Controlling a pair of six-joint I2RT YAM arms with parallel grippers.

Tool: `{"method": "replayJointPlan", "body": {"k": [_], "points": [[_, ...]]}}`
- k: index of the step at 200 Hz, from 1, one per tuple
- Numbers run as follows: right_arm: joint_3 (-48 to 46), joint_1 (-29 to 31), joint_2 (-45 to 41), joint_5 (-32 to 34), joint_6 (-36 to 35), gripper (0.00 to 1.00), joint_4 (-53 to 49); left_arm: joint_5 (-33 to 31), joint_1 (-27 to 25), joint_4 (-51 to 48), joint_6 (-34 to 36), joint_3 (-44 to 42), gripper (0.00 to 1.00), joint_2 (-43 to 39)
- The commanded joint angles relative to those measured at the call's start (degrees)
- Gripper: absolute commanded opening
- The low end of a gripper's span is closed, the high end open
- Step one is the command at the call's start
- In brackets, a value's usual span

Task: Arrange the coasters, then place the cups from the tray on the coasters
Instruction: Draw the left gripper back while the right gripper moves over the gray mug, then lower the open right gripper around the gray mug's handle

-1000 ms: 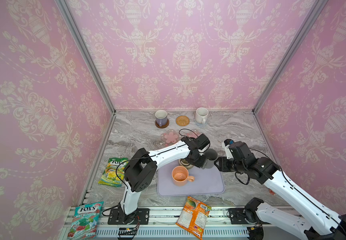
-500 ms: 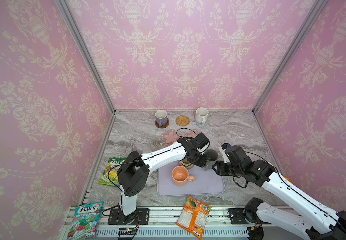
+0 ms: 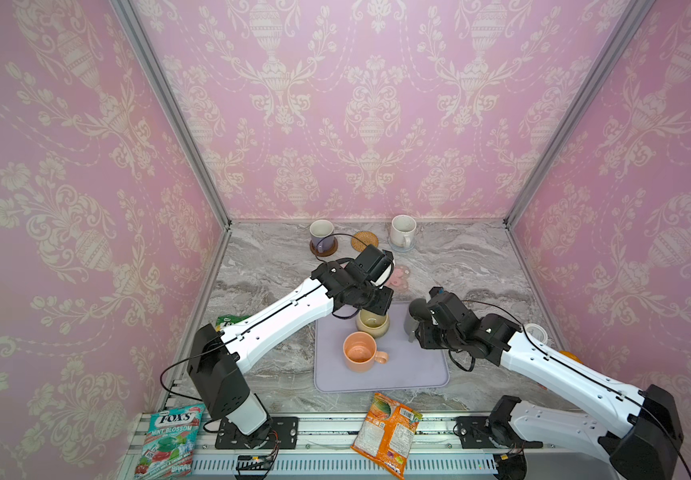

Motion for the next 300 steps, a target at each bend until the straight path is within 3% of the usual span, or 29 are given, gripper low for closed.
{"method": "replayJointPlan", "body": {"k": [1,45,103,198,300], "points": [[3.23,1.58,2.83,3.49,1.14,0.46,0.56,-3.08,3.30,-2.80,1.61,-3.06,0.32,-3.47],[5.55,3.55,8.35,5.47,2.00,0.46,1.43,-2.68,8.90,-2.59,1.67,-7.70,0.34,-8.55],[7.07,4.00,14.03,8.87,4.30,0.46,0.69,-1.63,10.82,-2.32,2.13,-9.30,0.35,-8.76],[4.19,3.94,11.39,15.76,4.48,0.49,-4.20,-0.38,11.92,-1.44,1.93,-8.65,0.36,-6.89],[-0.08,3.37,7.16,13.69,4.15,0.42,-5.13,-0.03,11.96,-1.97,1.71,-6.96,0.36,-5.47]]}}
